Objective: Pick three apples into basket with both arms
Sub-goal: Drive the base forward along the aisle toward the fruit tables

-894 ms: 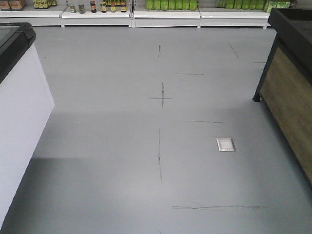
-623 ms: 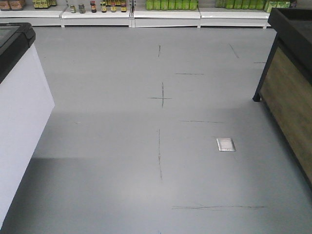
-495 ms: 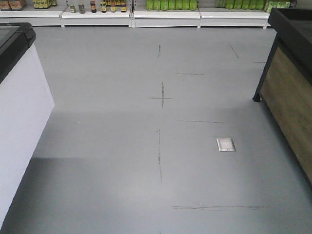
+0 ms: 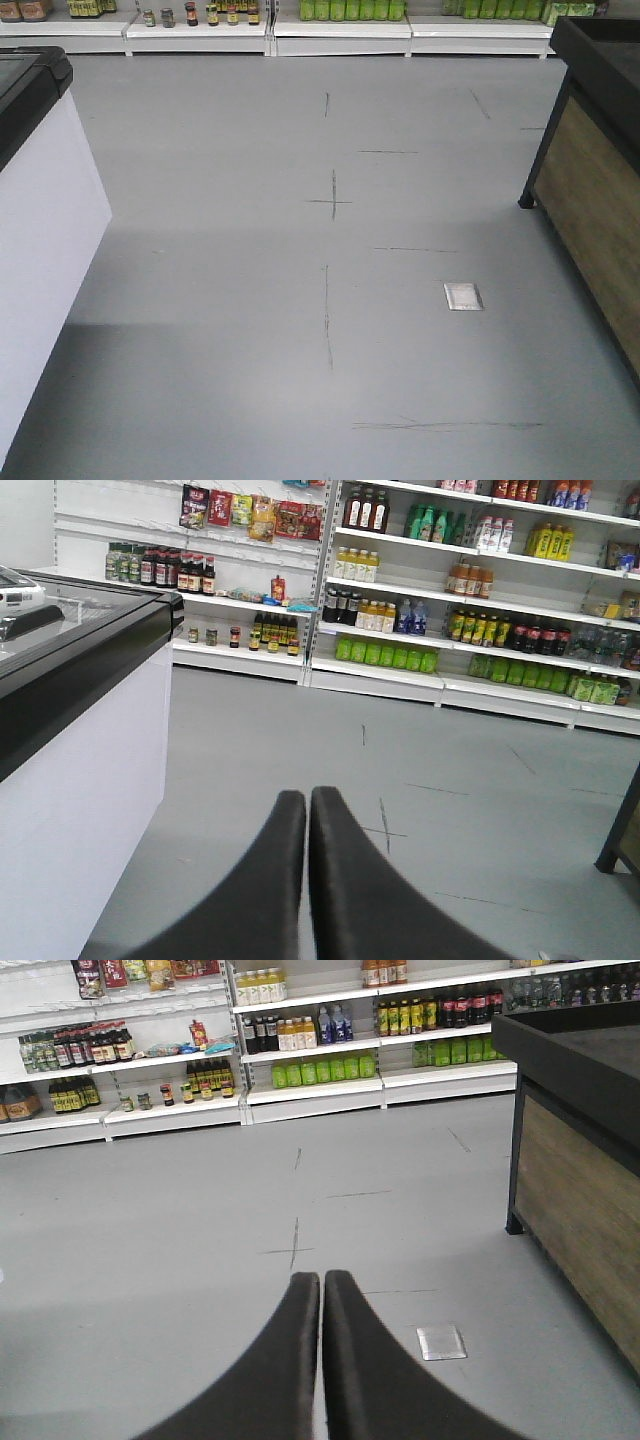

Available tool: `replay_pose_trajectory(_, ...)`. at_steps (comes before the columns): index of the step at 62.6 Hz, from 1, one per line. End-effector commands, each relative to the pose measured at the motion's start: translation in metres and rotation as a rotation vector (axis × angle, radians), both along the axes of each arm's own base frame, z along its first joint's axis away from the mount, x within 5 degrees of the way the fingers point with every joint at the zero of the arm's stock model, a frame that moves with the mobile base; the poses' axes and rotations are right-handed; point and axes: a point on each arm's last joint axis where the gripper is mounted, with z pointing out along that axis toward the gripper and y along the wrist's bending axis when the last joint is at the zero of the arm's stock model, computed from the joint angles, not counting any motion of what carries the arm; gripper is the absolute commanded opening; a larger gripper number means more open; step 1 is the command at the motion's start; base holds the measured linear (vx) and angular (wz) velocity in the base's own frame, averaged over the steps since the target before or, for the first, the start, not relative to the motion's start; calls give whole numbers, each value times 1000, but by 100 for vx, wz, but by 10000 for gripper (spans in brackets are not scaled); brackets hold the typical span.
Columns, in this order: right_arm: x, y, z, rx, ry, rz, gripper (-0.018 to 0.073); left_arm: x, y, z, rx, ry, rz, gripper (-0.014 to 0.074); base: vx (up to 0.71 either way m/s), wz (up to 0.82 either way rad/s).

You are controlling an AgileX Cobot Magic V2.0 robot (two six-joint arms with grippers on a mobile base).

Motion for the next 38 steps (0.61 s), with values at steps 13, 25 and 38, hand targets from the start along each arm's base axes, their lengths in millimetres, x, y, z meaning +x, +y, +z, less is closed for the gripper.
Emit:
replay_pose_trajectory(13, 0, 1, 3, -17, -76, 10, -4, -1, 0, 5, -12, -87, -5, -6, 0, 0)
replay_pose_trajectory(25, 0, 1, 3, -17, -76, 10, -4, -1, 0, 5, -12, -87, -5, -6, 0, 0)
replay_pose_trajectory(38, 0, 1, 3, -17, -76, 10, -4, -1, 0, 5, -12, -87, -5, -6, 1, 0)
